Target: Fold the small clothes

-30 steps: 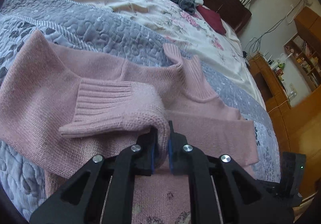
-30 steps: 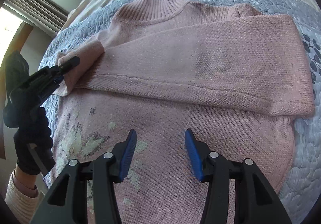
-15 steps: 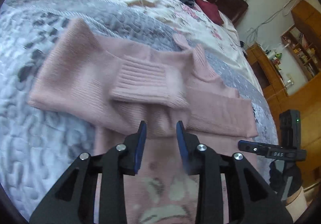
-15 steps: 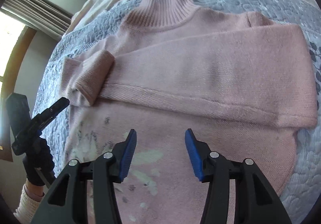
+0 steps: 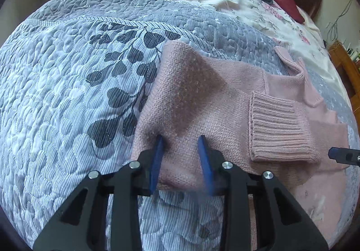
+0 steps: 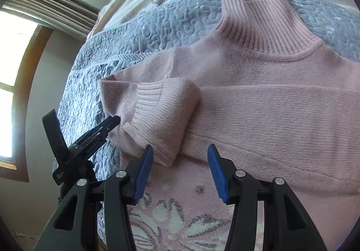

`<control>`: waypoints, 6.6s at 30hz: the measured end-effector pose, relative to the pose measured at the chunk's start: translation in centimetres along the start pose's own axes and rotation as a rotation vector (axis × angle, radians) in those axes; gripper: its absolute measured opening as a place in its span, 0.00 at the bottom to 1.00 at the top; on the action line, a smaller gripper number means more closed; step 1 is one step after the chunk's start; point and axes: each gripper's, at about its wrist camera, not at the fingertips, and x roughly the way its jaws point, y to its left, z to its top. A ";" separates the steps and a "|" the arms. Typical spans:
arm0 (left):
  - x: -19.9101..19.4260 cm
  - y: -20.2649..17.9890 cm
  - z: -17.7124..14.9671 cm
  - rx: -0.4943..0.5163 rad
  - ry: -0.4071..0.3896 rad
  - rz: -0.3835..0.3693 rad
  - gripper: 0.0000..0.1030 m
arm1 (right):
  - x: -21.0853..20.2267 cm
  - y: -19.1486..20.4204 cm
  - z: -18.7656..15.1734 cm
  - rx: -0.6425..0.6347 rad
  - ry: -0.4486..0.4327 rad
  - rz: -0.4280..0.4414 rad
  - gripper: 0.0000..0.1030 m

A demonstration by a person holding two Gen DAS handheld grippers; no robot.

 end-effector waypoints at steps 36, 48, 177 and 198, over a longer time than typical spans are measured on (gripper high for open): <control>0.6 -10.0 -0.4 0.066 0.026 -0.188 0.33 | -4.3 -11.5 -1.2 0.077 -0.104 -0.143 0.13; 0.1 -10.4 -0.4 0.101 0.013 -0.157 0.35 | -5.7 -10.2 -2.5 -0.023 -0.155 -0.279 0.39; 1.9 -15.2 0.3 0.246 0.152 -0.612 0.26 | -9.5 -14.0 -4.2 -0.201 -0.200 -0.043 0.20; 4.8 -15.8 -1.0 0.028 0.294 -0.647 0.09 | -6.7 -16.3 -4.8 0.132 -0.131 0.126 0.10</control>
